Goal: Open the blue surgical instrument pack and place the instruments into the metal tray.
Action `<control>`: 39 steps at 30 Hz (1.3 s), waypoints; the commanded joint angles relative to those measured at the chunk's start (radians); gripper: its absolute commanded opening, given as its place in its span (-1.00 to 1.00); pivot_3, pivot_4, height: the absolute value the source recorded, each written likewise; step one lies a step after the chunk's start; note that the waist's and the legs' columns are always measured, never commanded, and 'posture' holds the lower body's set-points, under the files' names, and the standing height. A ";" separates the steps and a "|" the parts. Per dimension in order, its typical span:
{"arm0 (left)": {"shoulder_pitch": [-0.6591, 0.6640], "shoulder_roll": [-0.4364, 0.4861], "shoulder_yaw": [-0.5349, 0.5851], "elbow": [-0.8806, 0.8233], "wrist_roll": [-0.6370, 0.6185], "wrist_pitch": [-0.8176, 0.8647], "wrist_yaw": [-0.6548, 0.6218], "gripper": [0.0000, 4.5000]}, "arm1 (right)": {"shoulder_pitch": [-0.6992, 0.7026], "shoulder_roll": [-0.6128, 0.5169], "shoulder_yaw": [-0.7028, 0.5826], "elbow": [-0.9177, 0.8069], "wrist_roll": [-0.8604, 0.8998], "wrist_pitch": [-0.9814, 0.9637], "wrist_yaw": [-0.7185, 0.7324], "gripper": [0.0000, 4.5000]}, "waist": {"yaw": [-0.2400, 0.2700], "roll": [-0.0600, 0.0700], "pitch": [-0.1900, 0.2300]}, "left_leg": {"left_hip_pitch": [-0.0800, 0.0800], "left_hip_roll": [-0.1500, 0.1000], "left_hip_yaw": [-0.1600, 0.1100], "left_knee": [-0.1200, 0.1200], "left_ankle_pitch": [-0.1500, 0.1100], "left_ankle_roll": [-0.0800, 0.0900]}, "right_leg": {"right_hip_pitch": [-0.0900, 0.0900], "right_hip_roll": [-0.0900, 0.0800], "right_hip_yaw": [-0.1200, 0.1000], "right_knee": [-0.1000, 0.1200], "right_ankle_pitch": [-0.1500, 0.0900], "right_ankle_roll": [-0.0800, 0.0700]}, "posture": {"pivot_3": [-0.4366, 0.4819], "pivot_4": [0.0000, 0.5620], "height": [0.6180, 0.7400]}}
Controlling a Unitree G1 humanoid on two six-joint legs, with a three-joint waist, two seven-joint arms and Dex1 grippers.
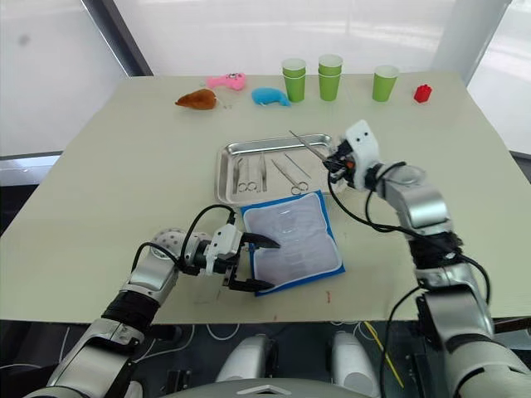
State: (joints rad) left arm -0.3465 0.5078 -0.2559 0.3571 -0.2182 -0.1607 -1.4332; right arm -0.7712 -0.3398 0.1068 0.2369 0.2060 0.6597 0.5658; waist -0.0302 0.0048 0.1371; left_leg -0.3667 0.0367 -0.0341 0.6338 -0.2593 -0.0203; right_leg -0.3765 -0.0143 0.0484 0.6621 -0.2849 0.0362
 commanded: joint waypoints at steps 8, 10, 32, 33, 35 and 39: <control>0.082 0.021 -0.082 0.112 0.102 0.064 0.019 1.00 | -0.161 0.121 0.002 0.291 -0.088 -0.017 -0.130 -0.99 | -0.006 0.000 0.000 | 0.001 0.000 0.000 0.000 0.000 0.000 | 0.000 0.000 0.000 0.001 0.000 0.000 | -0.05 -0.47 1.00; 0.085 0.021 -0.081 0.108 0.101 0.065 0.021 1.00 | -0.172 0.140 -0.002 0.330 -0.094 -0.031 -0.140 -0.99 | -0.007 0.000 0.000 | 0.001 0.000 0.001 0.000 0.000 0.000 | 0.000 0.000 0.001 0.001 0.000 0.000 | -0.05 -0.47 1.00; 0.105 0.022 -0.089 0.062 0.093 0.089 0.039 1.00 | -0.175 0.162 -0.039 0.350 -0.098 -0.089 -0.112 0.94 | -0.011 0.001 0.000 | 0.000 0.000 0.000 0.000 0.000 0.000 | 0.000 0.000 0.001 0.000 0.000 0.000 | -0.05 -0.47 1.00; 0.103 0.021 -0.088 0.061 0.091 0.089 0.038 1.00 | -0.171 0.158 -0.042 0.322 -0.093 -0.095 -0.103 0.99 | -0.011 0.001 0.000 | 0.000 0.000 0.001 0.000 0.000 0.000 | 0.000 0.000 0.001 0.000 0.000 0.000 | -0.05 -0.47 1.00; 0.100 0.019 -0.085 0.059 0.088 0.086 0.039 1.00 | -0.162 0.151 -0.055 0.273 -0.083 -0.115 -0.089 0.99 | -0.011 0.001 0.000 | 0.000 0.000 0.001 0.000 0.000 0.000 | 0.000 0.000 0.001 0.000 0.000 0.000 | -0.05 -0.47 1.00; 0.092 0.013 -0.062 0.044 0.060 0.089 0.042 1.00 | -0.114 0.124 -0.081 0.161 -0.053 -0.193 -0.039 0.99 | -0.009 0.001 0.000 | -0.001 0.000 0.000 0.000 0.000 0.000 | 0.000 0.000 0.000 0.000 0.000 0.000 | -0.05 -0.47 1.00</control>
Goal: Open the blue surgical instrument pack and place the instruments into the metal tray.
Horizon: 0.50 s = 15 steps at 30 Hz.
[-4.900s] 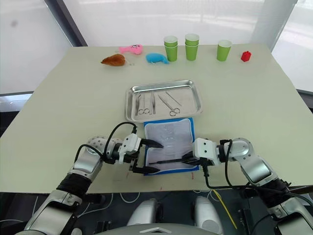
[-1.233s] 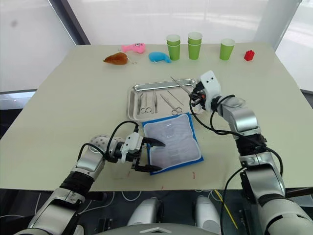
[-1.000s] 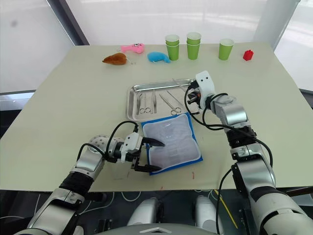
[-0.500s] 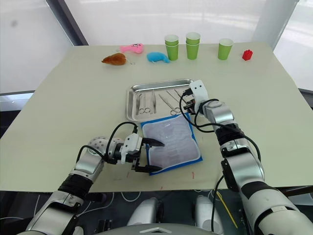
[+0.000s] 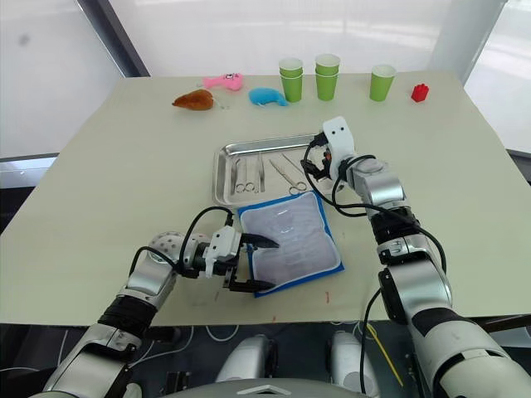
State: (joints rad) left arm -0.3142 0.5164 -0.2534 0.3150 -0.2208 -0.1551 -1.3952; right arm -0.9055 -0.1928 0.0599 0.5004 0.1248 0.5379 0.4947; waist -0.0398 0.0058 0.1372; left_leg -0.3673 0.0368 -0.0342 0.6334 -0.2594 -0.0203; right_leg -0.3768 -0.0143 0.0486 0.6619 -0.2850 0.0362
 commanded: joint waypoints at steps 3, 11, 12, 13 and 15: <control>0.057 0.002 -0.041 0.055 0.031 0.089 0.005 1.00 | 0.081 -0.055 -0.056 -0.198 0.064 -0.083 0.078 0.99 | 0.001 -0.001 0.001 | -0.002 0.000 0.000 0.000 0.000 0.000 | -0.001 0.000 0.000 0.000 0.000 0.000 | -0.05 -0.47 1.00; 0.050 0.041 0.030 -0.115 -0.054 0.146 0.005 1.00 | 0.301 -0.157 -0.142 -0.415 0.195 -0.178 0.241 0.99 | -0.001 -0.003 0.006 | -0.016 0.000 0.000 0.000 0.000 0.000 | -0.015 0.000 -0.001 0.001 0.002 -0.004 | -0.05 -0.47 1.00; 0.050 0.050 0.042 -0.149 -0.067 0.167 0.011 1.00 | 0.327 -0.174 -0.148 -0.437 0.212 -0.182 0.267 0.99 | -0.002 -0.004 0.009 | -0.017 0.000 -0.001 0.000 0.000 0.000 | -0.017 0.000 -0.001 0.001 0.003 -0.004 | -0.05 -0.47 1.00; 0.051 0.056 0.056 -0.179 -0.085 0.190 0.019 1.00 | 0.349 -0.186 -0.155 -0.456 0.224 -0.186 0.280 0.99 | -0.003 -0.004 0.012 | -0.018 0.000 -0.001 0.000 0.000 0.000 | -0.018 0.001 -0.001 0.001 0.003 -0.004 | -0.05 -0.47 1.00; 0.055 0.068 0.088 -0.247 -0.127 0.234 0.037 1.00 | 0.391 -0.206 -0.177 -0.491 0.256 -0.190 0.298 0.99 | -0.003 -0.007 0.019 | -0.019 0.000 0.000 0.000 0.000 0.000 | -0.018 0.001 0.000 0.001 0.003 -0.004 | -0.05 -0.47 1.00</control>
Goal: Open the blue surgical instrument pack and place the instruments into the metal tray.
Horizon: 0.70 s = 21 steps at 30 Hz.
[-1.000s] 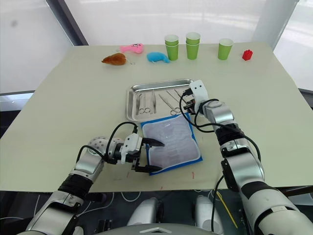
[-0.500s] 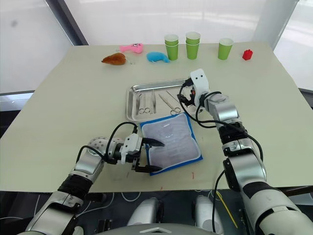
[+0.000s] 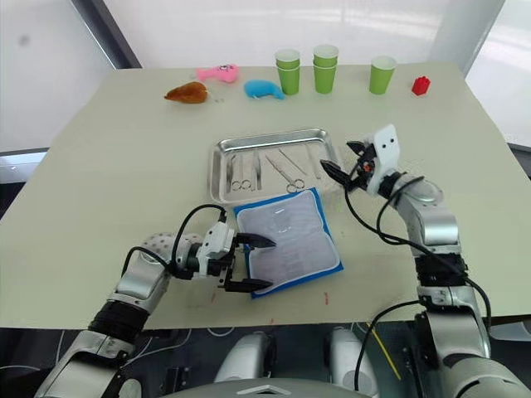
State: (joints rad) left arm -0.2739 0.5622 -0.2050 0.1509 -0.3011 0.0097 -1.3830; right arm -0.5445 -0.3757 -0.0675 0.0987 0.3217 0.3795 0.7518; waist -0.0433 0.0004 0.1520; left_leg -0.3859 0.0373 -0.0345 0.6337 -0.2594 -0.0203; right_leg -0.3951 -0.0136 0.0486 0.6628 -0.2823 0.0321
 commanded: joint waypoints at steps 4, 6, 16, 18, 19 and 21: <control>0.022 0.034 0.116 -0.200 -0.154 0.132 0.048 1.00 | 0.111 -0.052 -0.096 -0.138 0.120 -0.051 0.084 0.99 | 0.003 -0.006 0.011 | -0.012 0.000 0.000 0.002 0.000 0.000 | -0.010 0.000 -0.001 0.001 0.000 0.000 | -0.05 -0.47 1.00; 0.025 0.039 0.150 -0.242 -0.193 0.157 0.060 1.00 | 0.141 -0.062 -0.118 -0.153 0.149 -0.054 0.096 0.99 | 0.007 -0.008 0.013 | -0.016 0.000 -0.001 0.002 0.000 0.000 | -0.013 -0.001 -0.002 0.001 0.001 0.000 | -0.05 -0.47 1.00; 0.006 0.067 0.394 -0.224 -0.324 0.238 0.205 1.00 | 0.317 -0.143 -0.221 -0.213 0.260 -0.080 0.187 0.99 | 0.009 -0.011 0.016 | -0.016 0.000 -0.002 0.003 0.000 0.000 | -0.013 -0.002 -0.003 0.002 0.001 0.000 | -0.05 -0.47 1.00; 0.022 0.085 0.437 -0.206 -0.325 0.242 0.219 1.00 | 0.356 -0.161 -0.242 -0.219 0.276 -0.083 0.203 0.99 | 0.008 -0.011 0.016 | -0.015 -0.001 -0.001 0.003 0.000 0.000 | -0.013 -0.002 -0.003 0.002 0.001 0.000 | -0.05 -0.47 1.00; 0.047 0.100 0.472 -0.196 -0.335 0.249 0.223 1.00 | 0.388 -0.175 -0.255 -0.220 0.274 -0.098 0.219 0.99 | 0.007 -0.011 0.016 | -0.015 -0.001 -0.001 0.003 0.000 0.000 | -0.013 -0.002 -0.002 0.002 0.001 0.000 | -0.05 -0.47 1.00; 0.125 0.134 0.545 -0.177 -0.330 0.244 0.226 1.00 | 0.466 -0.204 -0.287 -0.220 0.269 -0.134 0.253 0.99 | 0.002 -0.011 0.016 | -0.015 0.000 0.000 0.003 0.000 0.000 | -0.013 -0.002 -0.002 0.001 0.001 0.000 | -0.05 -0.47 1.00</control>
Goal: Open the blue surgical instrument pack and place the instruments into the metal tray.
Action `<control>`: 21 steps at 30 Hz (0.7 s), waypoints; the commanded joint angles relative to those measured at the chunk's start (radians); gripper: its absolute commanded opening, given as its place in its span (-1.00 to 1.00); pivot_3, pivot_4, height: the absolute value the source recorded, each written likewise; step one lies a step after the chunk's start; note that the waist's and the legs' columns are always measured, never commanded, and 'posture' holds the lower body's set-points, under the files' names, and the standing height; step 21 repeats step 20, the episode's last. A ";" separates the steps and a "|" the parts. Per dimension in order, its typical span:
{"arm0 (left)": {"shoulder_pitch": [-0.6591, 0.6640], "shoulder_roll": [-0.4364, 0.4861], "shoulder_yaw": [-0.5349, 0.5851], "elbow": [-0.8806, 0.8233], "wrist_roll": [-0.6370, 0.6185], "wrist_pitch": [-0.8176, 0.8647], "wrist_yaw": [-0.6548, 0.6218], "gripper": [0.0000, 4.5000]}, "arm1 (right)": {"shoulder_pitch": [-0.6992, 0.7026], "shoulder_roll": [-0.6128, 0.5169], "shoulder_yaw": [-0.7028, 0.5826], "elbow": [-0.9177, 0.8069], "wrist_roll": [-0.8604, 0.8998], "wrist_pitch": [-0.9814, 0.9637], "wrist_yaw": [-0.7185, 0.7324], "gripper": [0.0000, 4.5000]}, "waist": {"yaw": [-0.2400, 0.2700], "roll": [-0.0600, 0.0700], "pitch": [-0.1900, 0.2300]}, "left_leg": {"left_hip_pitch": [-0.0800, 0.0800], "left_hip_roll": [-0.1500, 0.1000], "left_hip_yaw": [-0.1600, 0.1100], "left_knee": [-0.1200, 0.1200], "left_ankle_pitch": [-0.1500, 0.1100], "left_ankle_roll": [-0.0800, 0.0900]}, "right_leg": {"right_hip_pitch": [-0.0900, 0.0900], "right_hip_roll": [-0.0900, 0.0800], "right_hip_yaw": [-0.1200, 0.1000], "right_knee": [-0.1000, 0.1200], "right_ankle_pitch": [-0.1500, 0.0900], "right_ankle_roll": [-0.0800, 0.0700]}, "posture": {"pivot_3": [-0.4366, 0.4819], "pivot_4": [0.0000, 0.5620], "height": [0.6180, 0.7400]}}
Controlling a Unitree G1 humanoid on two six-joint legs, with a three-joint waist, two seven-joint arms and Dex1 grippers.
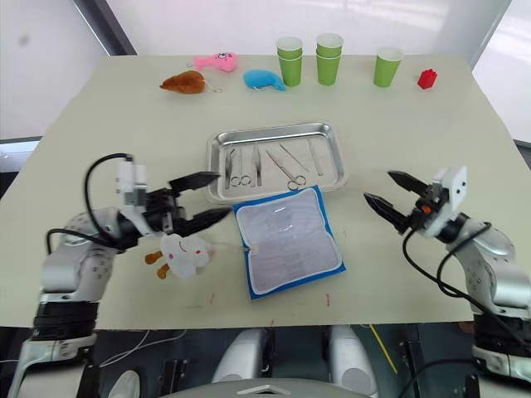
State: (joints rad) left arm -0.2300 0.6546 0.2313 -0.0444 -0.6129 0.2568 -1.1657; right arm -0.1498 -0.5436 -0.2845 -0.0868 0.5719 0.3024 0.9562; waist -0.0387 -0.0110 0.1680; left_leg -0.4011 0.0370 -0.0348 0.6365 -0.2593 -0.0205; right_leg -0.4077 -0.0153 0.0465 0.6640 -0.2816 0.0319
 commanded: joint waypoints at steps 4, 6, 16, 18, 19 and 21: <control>0.208 0.078 0.199 0.058 0.016 -0.048 0.022 1.00 | 0.180 -0.070 -0.127 -0.020 0.031 -0.092 0.096 0.99 | 0.000 0.000 0.000 | 0.001 0.000 0.001 0.000 0.000 0.000 | 0.000 0.000 0.000 0.000 0.000 0.000 | -0.05 -0.47 1.00; 0.272 0.093 0.244 0.094 0.041 -0.085 0.021 1.00 | 0.232 -0.087 -0.160 0.000 0.026 -0.112 0.123 0.99 | 0.002 0.000 0.000 | 0.001 0.000 0.000 0.001 0.000 0.000 | 0.000 -0.001 0.000 0.001 0.000 0.000 | -0.05 -0.47 1.00; 0.465 0.142 0.340 0.294 0.191 -0.272 0.073 1.00 | 0.385 -0.153 -0.279 0.113 0.040 -0.206 0.250 0.99 | 0.004 -0.001 0.000 | 0.005 0.000 0.000 0.005 0.000 0.000 | 0.004 0.000 0.000 0.002 0.000 0.001 | -0.05 -0.47 1.00; 0.462 0.150 0.354 0.320 0.193 -0.292 0.086 1.00 | 0.400 -0.160 -0.291 0.134 0.046 -0.220 0.277 0.99 | 0.004 -0.002 0.000 | 0.005 0.000 0.000 0.006 0.000 0.000 | 0.005 0.000 0.000 0.003 0.000 0.001 | -0.05 -0.47 1.00; 0.461 0.153 0.360 0.325 0.194 -0.305 0.086 1.00 | 0.403 -0.160 -0.297 0.143 0.048 -0.227 0.285 0.99 | 0.004 -0.002 0.000 | 0.005 0.000 0.000 0.006 0.000 0.000 | 0.005 0.000 0.000 0.002 0.000 0.001 | -0.05 -0.47 1.00; 0.461 0.156 0.364 0.325 0.190 -0.307 0.083 1.00 | 0.405 -0.160 -0.301 0.150 0.050 -0.232 0.290 0.99 | 0.004 -0.002 0.000 | 0.005 0.000 0.000 0.006 0.000 0.000 | 0.005 0.000 0.000 0.003 0.000 0.001 | -0.05 -0.47 1.00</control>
